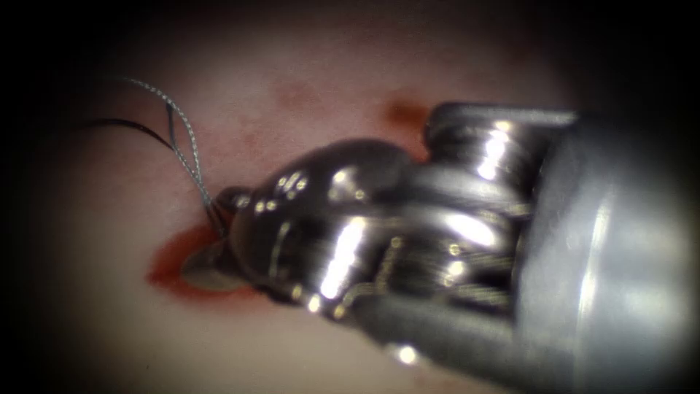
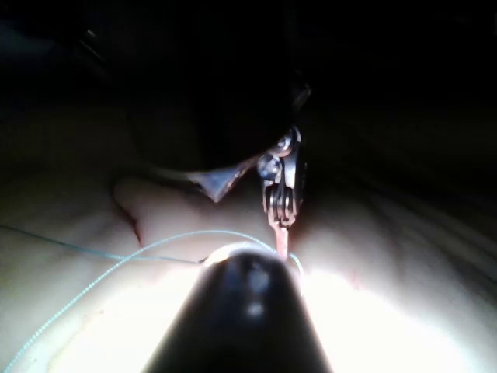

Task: Wound Closure
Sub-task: Pull the suture end out of the loop.

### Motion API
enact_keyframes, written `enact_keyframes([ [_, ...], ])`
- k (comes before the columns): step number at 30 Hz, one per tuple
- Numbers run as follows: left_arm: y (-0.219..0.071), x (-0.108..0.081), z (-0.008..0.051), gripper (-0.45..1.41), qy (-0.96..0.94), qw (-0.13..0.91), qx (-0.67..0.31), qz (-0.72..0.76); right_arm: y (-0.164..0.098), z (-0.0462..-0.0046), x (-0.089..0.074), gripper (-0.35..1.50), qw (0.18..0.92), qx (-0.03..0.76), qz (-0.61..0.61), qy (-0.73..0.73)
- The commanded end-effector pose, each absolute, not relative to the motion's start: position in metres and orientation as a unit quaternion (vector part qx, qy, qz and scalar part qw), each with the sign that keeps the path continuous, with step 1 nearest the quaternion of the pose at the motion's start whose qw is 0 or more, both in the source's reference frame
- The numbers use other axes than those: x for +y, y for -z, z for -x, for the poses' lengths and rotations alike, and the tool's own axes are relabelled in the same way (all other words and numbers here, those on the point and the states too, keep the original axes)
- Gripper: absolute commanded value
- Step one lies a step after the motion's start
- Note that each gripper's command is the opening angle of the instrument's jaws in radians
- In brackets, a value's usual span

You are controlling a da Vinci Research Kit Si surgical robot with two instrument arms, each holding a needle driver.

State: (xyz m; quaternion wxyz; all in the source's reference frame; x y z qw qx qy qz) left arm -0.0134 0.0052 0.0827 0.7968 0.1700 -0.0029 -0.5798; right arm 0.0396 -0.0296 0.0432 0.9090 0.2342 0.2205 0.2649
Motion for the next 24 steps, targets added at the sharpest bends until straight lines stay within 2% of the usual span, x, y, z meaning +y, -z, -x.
enact_keyframes([
  [1,-0.0823,0.0064,0.0137,-0.45,0.581,0.797,-0.006,-0.167,-0.0429,-0.0414,-0.0291,0.17,0.908,0.218,-0.252,-0.253],
  [10,-0.0826,0.0062,0.0137,-0.45,0.581,0.797,-0.004,-0.166,-0.0458,-0.0398,-0.0333,0.25,0.902,0.213,-0.269,-0.264],
  [14,-0.0826,0.0062,0.0138,-0.45,0.581,0.797,-0.001,-0.167,-0.0465,-0.0377,-0.0339,0.46,0.902,0.224,-0.268,-0.253],
  [20,-0.0827,0.0061,0.0139,-0.45,0.582,0.796,0.000,-0.166,-0.0466,-0.0357,-0.0337,0.54,0.897,0.241,-0.264,-0.258],
  [22,-0.0827,0.0061,0.0139,-0.45,0.582,0.796,0.000,-0.166,-0.0466,-0.0356,-0.0338,0.62,0.898,0.241,-0.263,-0.258],
  [24,-0.0827,0.0061,0.0139,-0.45,0.582,0.796,0.002,-0.166,-0.0466,-0.0358,-0.0339,0.89,0.897,0.243,-0.263,-0.259],
])
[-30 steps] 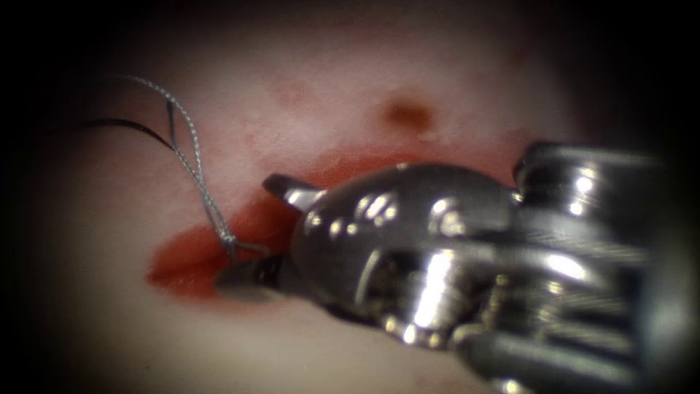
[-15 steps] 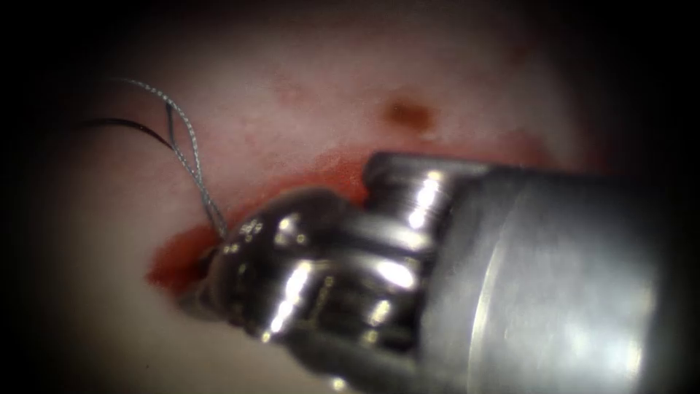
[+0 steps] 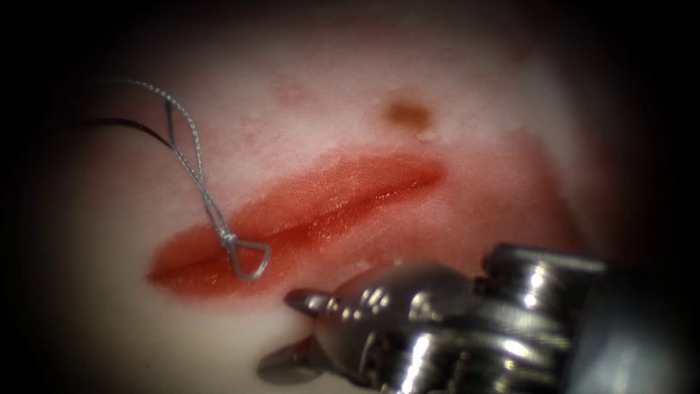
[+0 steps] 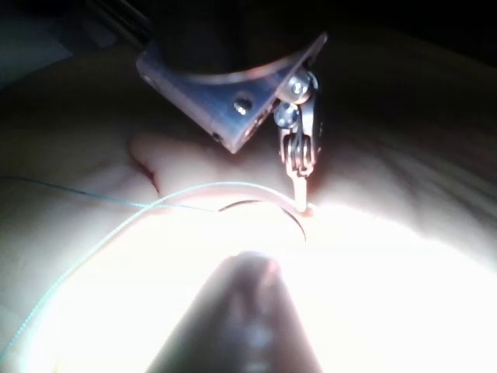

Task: Wound Closure
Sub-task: Pull the suture end out of the loop.

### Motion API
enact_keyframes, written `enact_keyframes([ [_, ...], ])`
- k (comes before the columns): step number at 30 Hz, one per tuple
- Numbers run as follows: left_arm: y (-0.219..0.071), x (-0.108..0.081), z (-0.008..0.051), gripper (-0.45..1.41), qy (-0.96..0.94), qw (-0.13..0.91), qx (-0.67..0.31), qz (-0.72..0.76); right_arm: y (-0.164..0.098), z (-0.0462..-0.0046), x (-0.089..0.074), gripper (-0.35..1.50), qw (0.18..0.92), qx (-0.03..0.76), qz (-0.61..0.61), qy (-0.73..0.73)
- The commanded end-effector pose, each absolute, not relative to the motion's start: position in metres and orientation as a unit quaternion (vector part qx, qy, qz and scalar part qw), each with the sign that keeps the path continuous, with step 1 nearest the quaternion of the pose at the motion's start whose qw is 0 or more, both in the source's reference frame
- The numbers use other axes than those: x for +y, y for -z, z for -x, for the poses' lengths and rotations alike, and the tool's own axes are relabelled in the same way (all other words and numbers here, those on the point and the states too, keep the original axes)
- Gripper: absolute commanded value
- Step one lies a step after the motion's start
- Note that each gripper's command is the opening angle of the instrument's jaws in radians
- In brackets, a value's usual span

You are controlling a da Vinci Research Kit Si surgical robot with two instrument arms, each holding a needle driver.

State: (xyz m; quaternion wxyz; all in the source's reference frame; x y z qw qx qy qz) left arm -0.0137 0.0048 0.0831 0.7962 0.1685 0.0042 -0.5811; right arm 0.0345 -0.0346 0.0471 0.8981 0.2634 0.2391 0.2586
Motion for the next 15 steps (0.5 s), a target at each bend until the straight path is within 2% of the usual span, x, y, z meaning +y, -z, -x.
enact_keyframes([
  [1,-0.0827,0.0061,0.0140,-0.45,0.582,0.796,0.002,-0.166,-0.0465,-0.0359,-0.0340,0.89,0.897,0.244,-0.263,-0.259],
  [5,-0.0827,0.0061,0.0139,-0.45,0.582,0.796,0.002,-0.166,-0.0460,-0.0368,-0.0342,0.89,0.890,0.261,-0.264,-0.266],
  [6,-0.0827,0.0061,0.0139,-0.45,0.582,0.796,0.002,-0.166,-0.0459,-0.0371,-0.0342,0.69,0.885,0.271,-0.264,-0.270],
  [7,-0.0827,0.0061,0.0140,-0.45,0.582,0.796,0.002,-0.166,-0.0458,-0.0373,-0.0341,0.59,0.882,0.279,-0.264,-0.273],
  [9,-0.0828,0.0061,0.0140,-0.45,0.582,0.796,0.003,-0.167,-0.0457,-0.0376,-0.0340,0.54,0.874,0.298,-0.264,-0.277],
  [11,-0.0828,0.0061,0.0140,-0.45,0.582,0.796,0.003,-0.166,-0.0455,-0.0376,-0.0338,0.76,0.871,0.304,-0.265,-0.280],
  [12,-0.0828,0.0061,0.0140,-0.45,0.582,0.796,0.003,-0.166,-0.0454,-0.0376,-0.0337,0.79,0.869,0.308,-0.266,-0.282],
  [15,-0.0829,0.0061,0.0140,-0.45,0.582,0.796,0.004,-0.166,-0.0447,-0.0377,-0.0332,0.67,0.864,0.318,-0.269,-0.284],
])
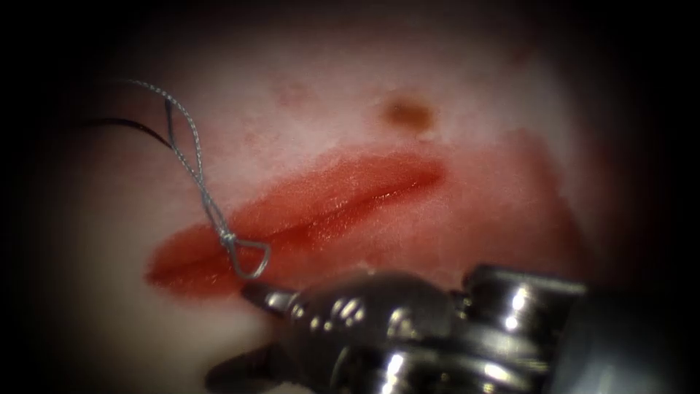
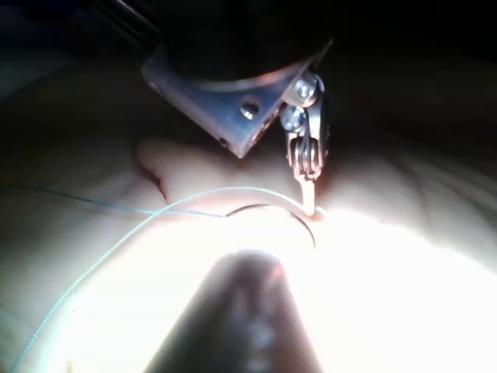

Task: Wound Closure
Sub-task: Pull the suture end out of the loop.

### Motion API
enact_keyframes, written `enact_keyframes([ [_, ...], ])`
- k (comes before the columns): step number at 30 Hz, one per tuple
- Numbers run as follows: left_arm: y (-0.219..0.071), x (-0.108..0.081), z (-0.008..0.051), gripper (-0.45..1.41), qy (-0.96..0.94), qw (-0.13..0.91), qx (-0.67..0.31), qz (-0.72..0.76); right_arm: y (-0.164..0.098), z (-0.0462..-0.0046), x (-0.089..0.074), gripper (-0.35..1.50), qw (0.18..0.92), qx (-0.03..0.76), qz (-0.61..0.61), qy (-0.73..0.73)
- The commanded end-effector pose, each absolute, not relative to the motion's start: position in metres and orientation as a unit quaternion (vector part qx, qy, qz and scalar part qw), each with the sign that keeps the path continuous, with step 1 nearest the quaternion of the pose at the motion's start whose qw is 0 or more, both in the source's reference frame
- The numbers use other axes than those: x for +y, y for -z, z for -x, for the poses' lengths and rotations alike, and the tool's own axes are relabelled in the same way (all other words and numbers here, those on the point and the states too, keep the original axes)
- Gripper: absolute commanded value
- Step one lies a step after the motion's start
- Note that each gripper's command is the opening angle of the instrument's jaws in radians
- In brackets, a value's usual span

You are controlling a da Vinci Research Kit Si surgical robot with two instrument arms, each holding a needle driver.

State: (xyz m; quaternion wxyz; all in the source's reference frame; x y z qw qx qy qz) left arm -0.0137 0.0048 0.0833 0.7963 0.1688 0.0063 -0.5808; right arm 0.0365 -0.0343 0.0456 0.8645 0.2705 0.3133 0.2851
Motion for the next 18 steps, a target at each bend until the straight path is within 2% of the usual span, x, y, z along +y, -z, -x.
enact_keyframes([
  [1,-0.0829,0.0060,0.0140,-0.45,0.582,0.796,0.004,-0.166,-0.0444,-0.0378,-0.0330,0.54,0.863,0.324,-0.269,-0.280],
  [2,-0.0829,0.0060,0.0140,-0.45,0.582,0.796,0.004,-0.166,-0.0443,-0.0378,-0.0329,0.35,0.863,0.328,-0.268,-0.276],
  [3,-0.0829,0.0060,0.0140,-0.45,0.582,0.796,0.005,-0.166,-0.0442,-0.0379,-0.0328,0.32,0.861,0.330,-0.268,-0.277],
  [5,-0.0830,0.0060,0.0140,-0.45,0.582,0.796,0.005,-0.166,-0.0442,-0.0379,-0.0326,0.35,0.864,0.337,-0.264,-0.265],
  [6,-0.0830,0.0060,0.0140,-0.45,0.582,0.796,0.005,-0.166,-0.0443,-0.0379,-0.0326,0.64,0.864,0.340,-0.263,-0.263],
  [9,-0.0830,0.0060,0.0140,-0.45,0.582,0.796,0.005,-0.166,-0.0442,-0.0379,-0.0325,0.67,0.862,0.346,-0.262,-0.262],
  [10,-0.0830,0.0060,0.0140,-0.45,0.582,0.796,0.005,-0.166,-0.0441,-0.0380,-0.0325,0.44,0.861,0.351,-0.261,-0.261],
  [12,-0.0830,0.0060,0.0141,-0.45,0.582,0.796,0.005,-0.166,-0.0439,-0.0382,-0.0323,0.29,0.861,0.358,-0.257,-0.253],
  [13,-0.0830,0.0060,0.0141,-0.45,0.582,0.796,0.005,-0.166,-0.0438,-0.0383,-0.0321,0.15,0.860,0.362,-0.256,-0.252],
  [18,-0.0831,0.0060,0.0141,-0.45,0.582,0.796,0.006,-0.166,-0.0444,-0.0384,-0.0313,0.24,0.862,0.361,-0.248,-0.256],
])
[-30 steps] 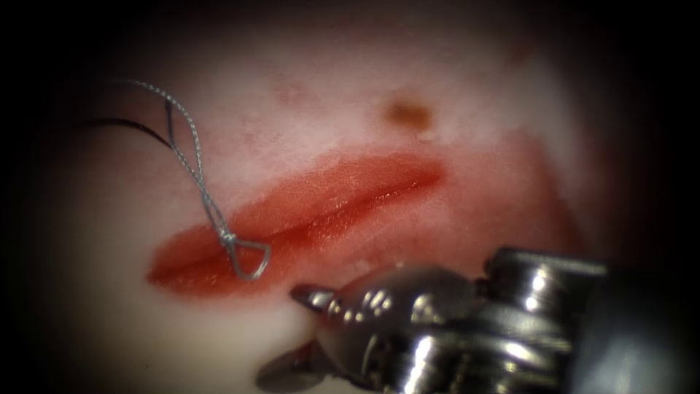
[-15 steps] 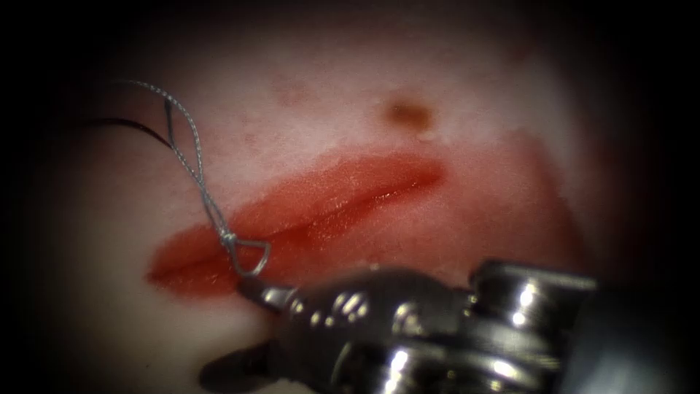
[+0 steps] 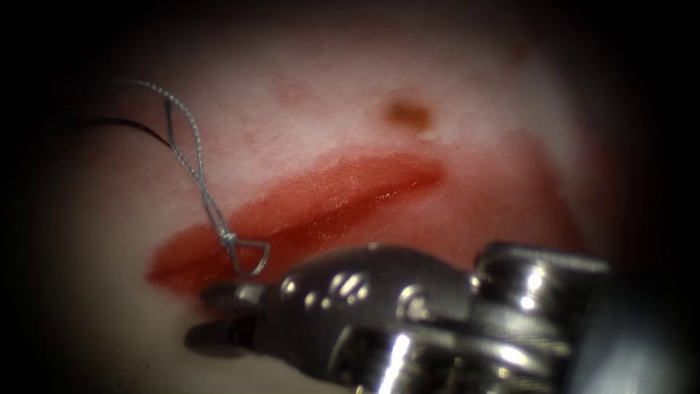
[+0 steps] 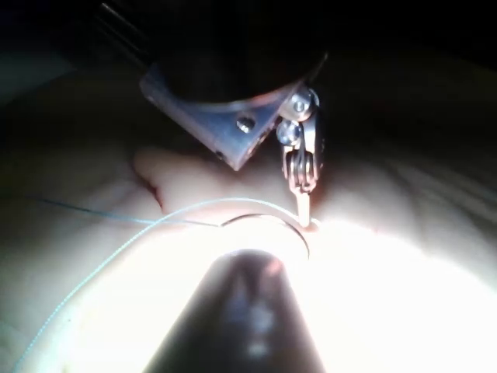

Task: Wound Closure
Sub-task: Pull the suture end out of the loop.

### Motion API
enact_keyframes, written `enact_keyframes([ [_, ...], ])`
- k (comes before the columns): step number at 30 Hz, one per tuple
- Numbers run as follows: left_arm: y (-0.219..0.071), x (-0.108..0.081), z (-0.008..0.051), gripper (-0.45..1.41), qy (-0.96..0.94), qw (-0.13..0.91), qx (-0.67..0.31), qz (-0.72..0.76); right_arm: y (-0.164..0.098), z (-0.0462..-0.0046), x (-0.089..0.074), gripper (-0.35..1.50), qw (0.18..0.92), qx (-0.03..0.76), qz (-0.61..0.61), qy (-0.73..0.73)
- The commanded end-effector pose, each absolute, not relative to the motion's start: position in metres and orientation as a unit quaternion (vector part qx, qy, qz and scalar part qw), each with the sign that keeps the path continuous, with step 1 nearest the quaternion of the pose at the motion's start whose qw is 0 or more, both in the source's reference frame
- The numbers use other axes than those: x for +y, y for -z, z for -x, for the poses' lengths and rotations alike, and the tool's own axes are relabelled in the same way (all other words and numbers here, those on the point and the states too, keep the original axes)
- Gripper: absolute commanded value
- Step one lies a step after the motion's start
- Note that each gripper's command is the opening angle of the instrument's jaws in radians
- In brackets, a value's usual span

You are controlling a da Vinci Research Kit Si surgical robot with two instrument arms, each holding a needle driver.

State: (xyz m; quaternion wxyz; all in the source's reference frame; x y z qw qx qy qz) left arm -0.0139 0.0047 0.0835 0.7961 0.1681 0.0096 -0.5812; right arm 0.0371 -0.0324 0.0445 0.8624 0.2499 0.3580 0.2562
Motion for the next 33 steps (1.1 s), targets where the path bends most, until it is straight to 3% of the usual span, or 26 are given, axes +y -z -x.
enact_keyframes([
  [1,-0.0831,0.0060,0.0142,-0.45,0.582,0.796,0.008,-0.166,-0.0446,-0.0384,-0.0312,0.24,0.862,0.361,-0.247,-0.256],
  [11,-0.0834,0.0057,0.0144,-0.45,0.581,0.797,0.013,-0.167,-0.0462,-0.0381,-0.0303,0.22,0.868,0.359,-0.225,-0.262],
  [33,-0.0836,0.0055,0.0145,-0.45,0.581,0.796,0.017,-0.170,-0.0475,-0.0372,-0.0305,0.47,0.894,0.306,-0.189,-0.267],
])
